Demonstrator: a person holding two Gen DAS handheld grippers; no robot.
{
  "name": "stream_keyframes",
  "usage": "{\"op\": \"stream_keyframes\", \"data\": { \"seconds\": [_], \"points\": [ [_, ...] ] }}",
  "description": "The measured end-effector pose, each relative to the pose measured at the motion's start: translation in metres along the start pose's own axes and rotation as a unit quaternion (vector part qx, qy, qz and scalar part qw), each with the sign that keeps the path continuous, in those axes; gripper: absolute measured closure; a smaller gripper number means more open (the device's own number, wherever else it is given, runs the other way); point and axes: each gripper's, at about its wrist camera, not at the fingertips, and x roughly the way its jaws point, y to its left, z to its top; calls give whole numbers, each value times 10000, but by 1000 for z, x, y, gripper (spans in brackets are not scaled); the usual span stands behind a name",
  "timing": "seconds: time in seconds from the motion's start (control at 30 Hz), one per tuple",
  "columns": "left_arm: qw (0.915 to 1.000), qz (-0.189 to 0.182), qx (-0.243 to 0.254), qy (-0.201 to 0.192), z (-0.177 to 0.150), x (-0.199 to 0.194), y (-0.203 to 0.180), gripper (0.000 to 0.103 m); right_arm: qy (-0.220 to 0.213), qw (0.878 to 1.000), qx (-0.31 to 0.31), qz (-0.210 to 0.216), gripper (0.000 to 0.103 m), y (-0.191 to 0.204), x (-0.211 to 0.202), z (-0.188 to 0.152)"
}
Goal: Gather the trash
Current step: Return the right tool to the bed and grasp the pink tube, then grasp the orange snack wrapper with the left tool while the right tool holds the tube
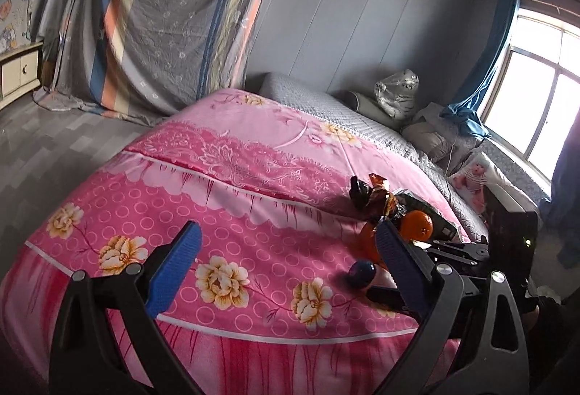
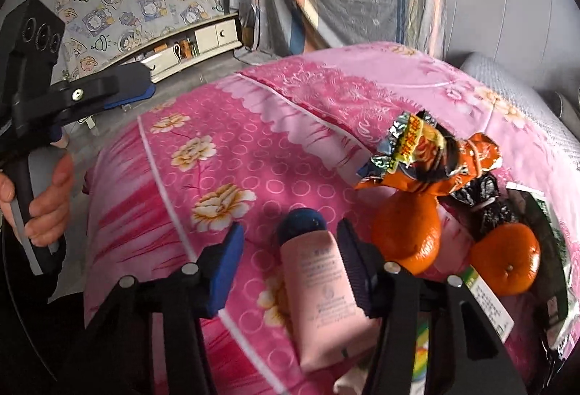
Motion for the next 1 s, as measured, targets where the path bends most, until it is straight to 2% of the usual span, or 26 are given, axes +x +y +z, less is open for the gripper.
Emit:
{"op": "stream_keyframes", "data": {
  "seconds": [0.07,0.17,0.33,0.5,0.7,0.83,1.0],
  "points": [
    [10000,29,-21,36,-1,5,2,11,121,9999,9,4,54,-4,8,1],
    [10000,52,-23,81,-1,9,2,11,297,9995,44,19,63,-9,22,2],
    [9998,102,22,154,0,13,-3,11,251,9997,72,30,69,-10,21,1],
    [9992,-1,283,291,3,21,-21,11,-230,9984,411,314,70,-17,-23,-6],
    [9949,-407,723,571,9,44,-59,11,-797,9912,917,520,72,-31,-88,-31],
    [9893,-608,1084,765,13,69,-88,11,-1115,9833,1315,586,72,-42,-123,-54],
    [9842,-569,1226,1148,16,113,-108,11,-1484,9724,1683,633,72,-54,-154,-77]
  ]
}}
